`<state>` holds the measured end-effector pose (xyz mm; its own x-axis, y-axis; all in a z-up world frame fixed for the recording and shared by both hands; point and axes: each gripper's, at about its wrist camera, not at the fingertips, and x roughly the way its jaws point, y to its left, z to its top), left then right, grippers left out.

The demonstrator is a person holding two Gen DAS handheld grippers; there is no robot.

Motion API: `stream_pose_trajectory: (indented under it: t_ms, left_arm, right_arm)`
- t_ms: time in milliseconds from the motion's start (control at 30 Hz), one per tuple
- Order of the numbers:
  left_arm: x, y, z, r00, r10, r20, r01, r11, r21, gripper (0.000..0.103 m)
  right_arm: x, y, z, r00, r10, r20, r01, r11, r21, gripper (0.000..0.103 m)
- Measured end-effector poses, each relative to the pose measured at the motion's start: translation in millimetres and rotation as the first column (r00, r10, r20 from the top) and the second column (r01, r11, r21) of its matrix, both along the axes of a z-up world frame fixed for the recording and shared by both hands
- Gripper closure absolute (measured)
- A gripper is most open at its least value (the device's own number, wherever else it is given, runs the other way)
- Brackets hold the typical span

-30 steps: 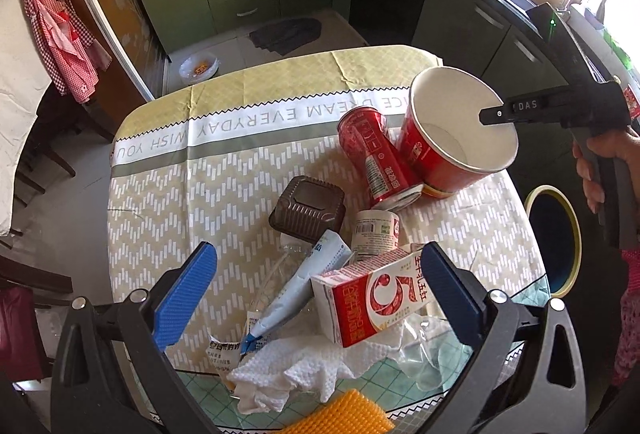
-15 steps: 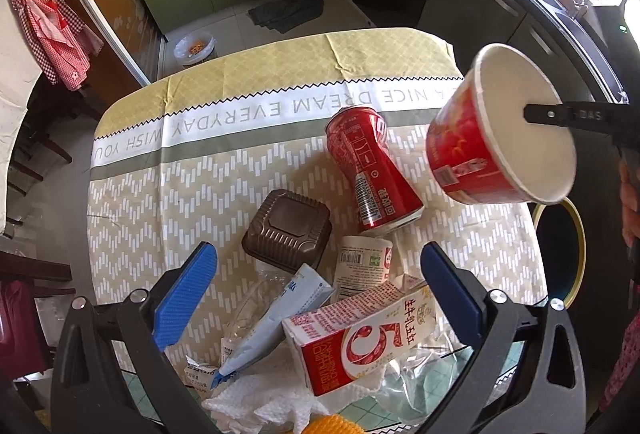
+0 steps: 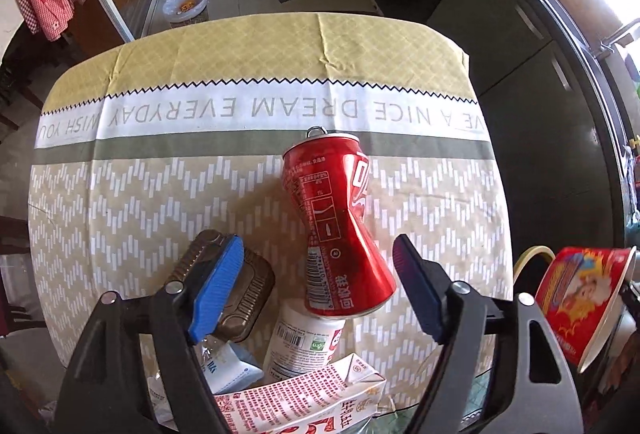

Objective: Collect trash
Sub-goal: 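Drop the red bowl into the bin with the right tool while the left tool grasps the red can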

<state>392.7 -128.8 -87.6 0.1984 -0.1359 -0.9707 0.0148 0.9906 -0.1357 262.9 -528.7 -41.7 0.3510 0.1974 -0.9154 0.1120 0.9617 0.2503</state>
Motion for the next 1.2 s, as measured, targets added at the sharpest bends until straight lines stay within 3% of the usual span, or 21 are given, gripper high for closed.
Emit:
stream_pose_trajectory:
  t_ms: [100, 300, 633, 767, 800, 867, 1033, 1200]
  left_arm:
    - [6.1, -1.5, -7.9, 1.0, 0.016, -0.013, -0.016, 1.0, -0.021, 0.036]
    - [13.0, -9.1, -22.4, 0.998, 0.024, -0.055, -0.027, 0.997, -0.068, 0.063]
    - [12.5, -26.3, -22.9, 1.0, -0.016, -0.002, 0.016, 0.999, -0.04, 0.067]
    - [7.6, -31.4, -9.2, 0.998, -0.047, 0.032, 0.048, 0.998, -0.034, 0.067]
    - [5.4, -34.1, -4.8, 0.997, -0.061, 0.045, 0.062, 0.998, -0.029, 0.067]
    - [0.5, -39.0, 4.6, 0.994, -0.088, 0.068, 0.089, 0.996, -0.023, 0.067]
    - [-25.0, -66.9, 32.5, 0.971, -0.204, 0.12, 0.208, 0.978, -0.017, 0.067]
    - [-63.4, -122.7, 49.9, 0.92, -0.365, 0.141, 0.373, 0.927, -0.034, 0.067]
  right_arm:
    - [-16.6, -21.9, -16.0, 1.0, -0.029, -0.012, 0.029, 1.0, 0.01, 0.093]
    - [-34.8, -58.8, -58.7, 0.993, -0.103, -0.055, 0.103, 0.995, 0.01, 0.093]
    - [-51.2, -104.5, -135.7, 0.966, -0.207, -0.156, 0.208, 0.978, -0.007, 0.093]
    - [-52.1, -121.4, -166.1, 0.957, -0.22, -0.19, 0.228, 0.973, 0.025, 0.083]
    - [-52.5, -124.2, -170.7, 0.954, -0.228, -0.197, 0.237, 0.971, 0.022, 0.068]
    - [-54.8, -129.1, -172.3, 0.952, -0.243, -0.189, 0.247, 0.969, -0.001, 0.061]
    - [-79.4, -140.0, -145.1, 0.96, -0.26, -0.099, 0.263, 0.965, 0.015, 0.061]
    - [-115.6, -139.5, -115.1, 0.965, -0.259, -0.025, 0.26, 0.965, 0.037, 0.061]
